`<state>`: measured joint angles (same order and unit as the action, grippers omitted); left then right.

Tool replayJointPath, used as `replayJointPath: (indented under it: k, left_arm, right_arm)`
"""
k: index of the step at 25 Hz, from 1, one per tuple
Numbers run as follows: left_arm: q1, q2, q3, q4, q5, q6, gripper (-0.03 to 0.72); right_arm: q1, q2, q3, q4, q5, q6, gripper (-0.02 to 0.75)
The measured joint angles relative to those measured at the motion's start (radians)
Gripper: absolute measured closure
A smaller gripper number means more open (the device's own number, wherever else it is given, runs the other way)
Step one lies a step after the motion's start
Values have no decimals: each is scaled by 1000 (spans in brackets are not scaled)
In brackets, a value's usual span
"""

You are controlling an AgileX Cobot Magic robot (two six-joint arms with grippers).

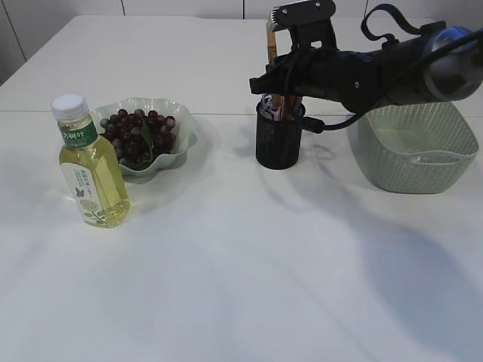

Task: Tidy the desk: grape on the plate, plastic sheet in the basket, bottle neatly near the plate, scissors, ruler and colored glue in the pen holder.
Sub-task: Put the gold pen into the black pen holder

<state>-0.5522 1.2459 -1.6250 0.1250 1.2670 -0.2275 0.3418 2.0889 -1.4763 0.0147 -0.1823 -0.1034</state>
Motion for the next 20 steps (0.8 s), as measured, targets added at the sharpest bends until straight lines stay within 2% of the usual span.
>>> replayJointPath:
  k: [10,12,17,20]
  left_arm:
    - [0,0,0,0,0,0,442]
    - [0,0,0,0,0,0,442]
    - [0,0,0,0,0,0,442]
    - [0,0,0,0,0,0,442]
  right_arm:
    - [-12,1,-5,9,21,0,605]
    - [-13,1,-6,10,21,0,569]
    - [-14,1,-6,19,43,0,393]
    - [-16,1,-6,25,66,0,351]
